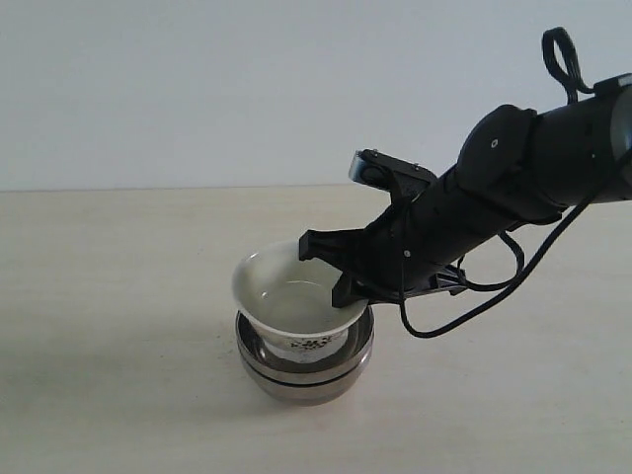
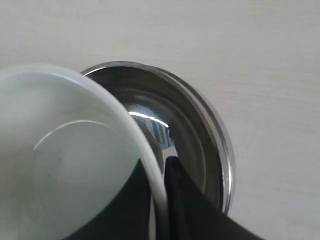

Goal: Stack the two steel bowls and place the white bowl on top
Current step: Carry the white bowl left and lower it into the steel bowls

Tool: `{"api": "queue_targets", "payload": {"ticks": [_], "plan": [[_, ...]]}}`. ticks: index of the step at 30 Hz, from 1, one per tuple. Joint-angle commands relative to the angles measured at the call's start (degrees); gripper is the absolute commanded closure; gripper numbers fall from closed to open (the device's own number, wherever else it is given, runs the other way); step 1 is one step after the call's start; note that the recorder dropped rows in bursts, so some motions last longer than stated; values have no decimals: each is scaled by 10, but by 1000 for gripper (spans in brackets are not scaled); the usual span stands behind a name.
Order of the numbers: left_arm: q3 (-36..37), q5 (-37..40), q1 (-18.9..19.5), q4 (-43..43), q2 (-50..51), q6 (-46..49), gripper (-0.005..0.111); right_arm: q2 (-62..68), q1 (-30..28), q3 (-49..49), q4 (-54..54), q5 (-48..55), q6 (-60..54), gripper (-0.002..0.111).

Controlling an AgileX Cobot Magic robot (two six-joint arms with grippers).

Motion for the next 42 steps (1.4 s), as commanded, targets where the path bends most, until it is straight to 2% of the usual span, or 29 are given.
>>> {"api": "queue_targets", "payload": {"ticks": [1,11,13,16,17,31,32,36,38,42], "plan": [[2,-1,2,-5,-4,-5,103,-1,1,-3,-4,-6,-2,108],[2,-1,2,-5,-4,-5,103,-1,1,-3,-5,-9,-2,108],[2,-1,2,-5,-4,-5,103,0,1,-3,-5,-10,-2,94],[2,-1,2,-5,-4,-5,103,0,1,-3,-4,-4,-2,65],[2,-1,2,-5,-4,-5,103,0,1,-3,-4,-4,-3,61],[2,-1,2,-5,-4,-5,103,-14,1,-3,-12,17,-39,64],[2,-1,2,-5,-4,-5,103,-17,1,-3,-19,20,-39,67],[2,-1,2,-5,-4,-5,103,-35,1,-3,-42,24,-39,91],[2,-1,2,-5,-4,-5,103,-41,1,-3,-49,29,-39,98],[2,-1,2,-5,-4,-5,103,-45,1,-3,-79,47,-28,97]]}}
